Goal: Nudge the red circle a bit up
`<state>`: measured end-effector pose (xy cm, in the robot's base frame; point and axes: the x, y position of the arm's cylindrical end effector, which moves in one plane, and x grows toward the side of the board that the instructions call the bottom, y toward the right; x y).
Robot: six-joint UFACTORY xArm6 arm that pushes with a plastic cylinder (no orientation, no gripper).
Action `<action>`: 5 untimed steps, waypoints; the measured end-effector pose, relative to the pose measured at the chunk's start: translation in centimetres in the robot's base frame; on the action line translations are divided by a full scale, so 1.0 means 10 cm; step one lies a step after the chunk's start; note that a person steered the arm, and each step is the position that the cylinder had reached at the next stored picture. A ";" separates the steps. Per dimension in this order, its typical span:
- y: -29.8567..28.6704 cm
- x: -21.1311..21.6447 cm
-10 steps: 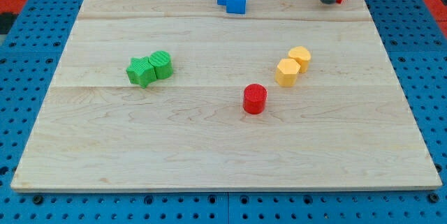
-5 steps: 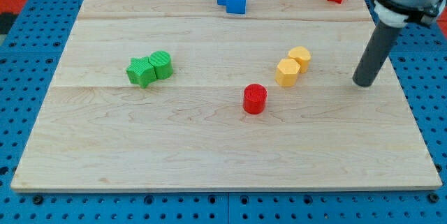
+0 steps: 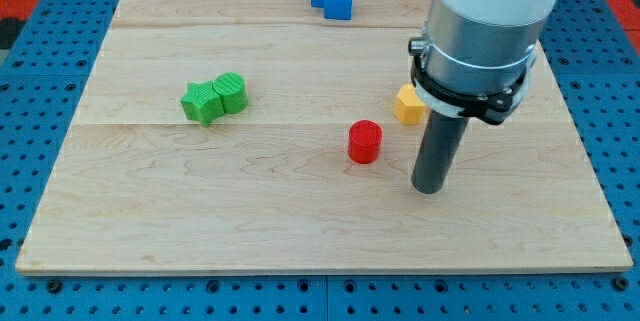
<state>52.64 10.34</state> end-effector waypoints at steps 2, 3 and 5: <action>-0.31 0.00; -0.45 -0.14; -0.46 -0.63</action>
